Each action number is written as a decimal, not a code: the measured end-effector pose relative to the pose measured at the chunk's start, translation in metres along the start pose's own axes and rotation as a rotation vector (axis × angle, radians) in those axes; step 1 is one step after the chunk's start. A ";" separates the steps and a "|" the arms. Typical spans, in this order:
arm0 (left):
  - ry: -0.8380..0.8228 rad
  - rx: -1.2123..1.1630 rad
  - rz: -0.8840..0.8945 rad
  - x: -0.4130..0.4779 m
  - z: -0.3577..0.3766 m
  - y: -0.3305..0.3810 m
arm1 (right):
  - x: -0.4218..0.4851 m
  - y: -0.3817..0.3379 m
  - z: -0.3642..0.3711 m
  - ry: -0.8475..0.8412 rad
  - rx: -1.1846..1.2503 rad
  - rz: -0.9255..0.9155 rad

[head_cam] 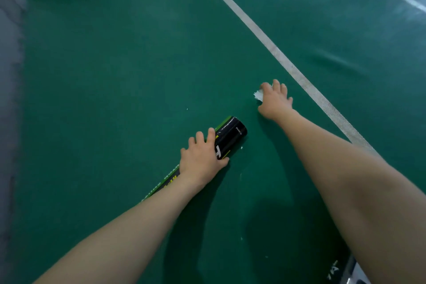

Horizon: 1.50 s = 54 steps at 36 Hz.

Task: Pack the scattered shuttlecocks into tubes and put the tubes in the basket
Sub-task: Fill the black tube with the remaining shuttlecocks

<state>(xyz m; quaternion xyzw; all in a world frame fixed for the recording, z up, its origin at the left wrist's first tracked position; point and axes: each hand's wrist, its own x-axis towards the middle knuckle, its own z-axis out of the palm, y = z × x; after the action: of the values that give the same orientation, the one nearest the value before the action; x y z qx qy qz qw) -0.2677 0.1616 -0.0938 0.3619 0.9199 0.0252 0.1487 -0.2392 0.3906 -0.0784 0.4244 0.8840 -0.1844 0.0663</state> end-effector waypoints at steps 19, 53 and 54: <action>-0.096 -0.059 0.019 -0.020 -0.004 0.003 | -0.152 0.047 0.031 0.295 0.963 0.214; 0.128 -0.260 0.388 -0.168 -0.039 0.013 | -0.318 0.032 0.008 0.027 1.156 -0.237; 0.129 -0.258 0.386 -0.167 -0.038 0.015 | -0.318 0.033 0.009 0.028 1.147 -0.238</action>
<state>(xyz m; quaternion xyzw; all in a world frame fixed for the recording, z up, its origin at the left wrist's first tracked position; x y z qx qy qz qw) -0.1529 0.0623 -0.0121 0.5065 0.8306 0.1933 0.1272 -0.0139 0.1752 -0.0085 0.2925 0.6853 -0.6341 -0.2069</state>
